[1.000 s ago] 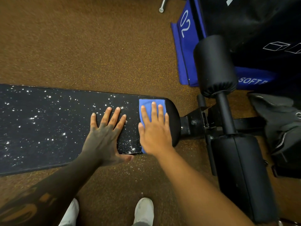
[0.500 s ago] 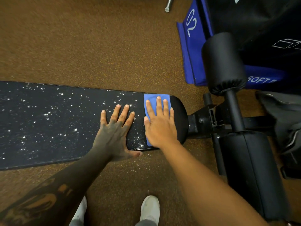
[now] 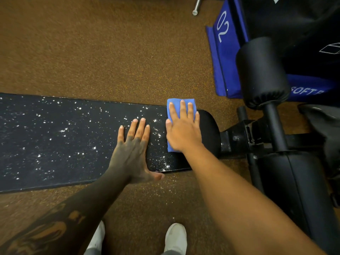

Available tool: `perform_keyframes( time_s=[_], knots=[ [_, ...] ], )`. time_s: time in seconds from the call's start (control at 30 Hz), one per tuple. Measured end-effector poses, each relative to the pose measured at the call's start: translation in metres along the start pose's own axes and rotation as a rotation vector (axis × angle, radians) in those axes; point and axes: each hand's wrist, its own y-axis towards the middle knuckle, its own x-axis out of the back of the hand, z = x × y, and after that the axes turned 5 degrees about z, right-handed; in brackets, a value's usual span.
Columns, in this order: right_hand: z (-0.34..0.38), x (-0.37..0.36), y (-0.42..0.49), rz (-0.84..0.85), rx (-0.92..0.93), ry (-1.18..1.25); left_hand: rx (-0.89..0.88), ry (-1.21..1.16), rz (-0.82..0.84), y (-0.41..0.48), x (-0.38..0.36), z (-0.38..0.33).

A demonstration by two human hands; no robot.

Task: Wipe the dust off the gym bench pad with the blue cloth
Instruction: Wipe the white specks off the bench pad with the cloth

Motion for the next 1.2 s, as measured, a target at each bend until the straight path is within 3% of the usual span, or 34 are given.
perform_keyframes(
  time_s=[0.2, 0.43, 0.57, 0.7, 0.87, 1.2],
  knots=[
    [-0.004, -0.019, -0.071, 0.021, 0.065, -0.010, -0.006, -0.008, 0.003, -0.004, 0.001, 0.012],
    [0.011, 0.001, -0.003, 0.018, -0.045, 0.042, -0.020, 0.002, 0.007, -0.003, 0.001, 0.015],
    [0.016, 0.009, 0.006, 0.067, -0.040, 0.073, -0.043, 0.017, -0.017, -0.002, 0.000, 0.020],
    [0.001, 0.019, 0.011, -0.049, -0.042, 0.056, -0.034, 0.013, -0.041, -0.003, 0.002, 0.034],
    [0.010, 0.001, 0.021, 0.005, -0.025, -0.010, -0.034, 0.022, -0.030, -0.001, 0.003, 0.037],
    [0.025, -0.034, -0.084, -0.051, 0.028, 0.018, -0.063, 0.039, -0.019, -0.004, 0.004, 0.045]
  ],
)
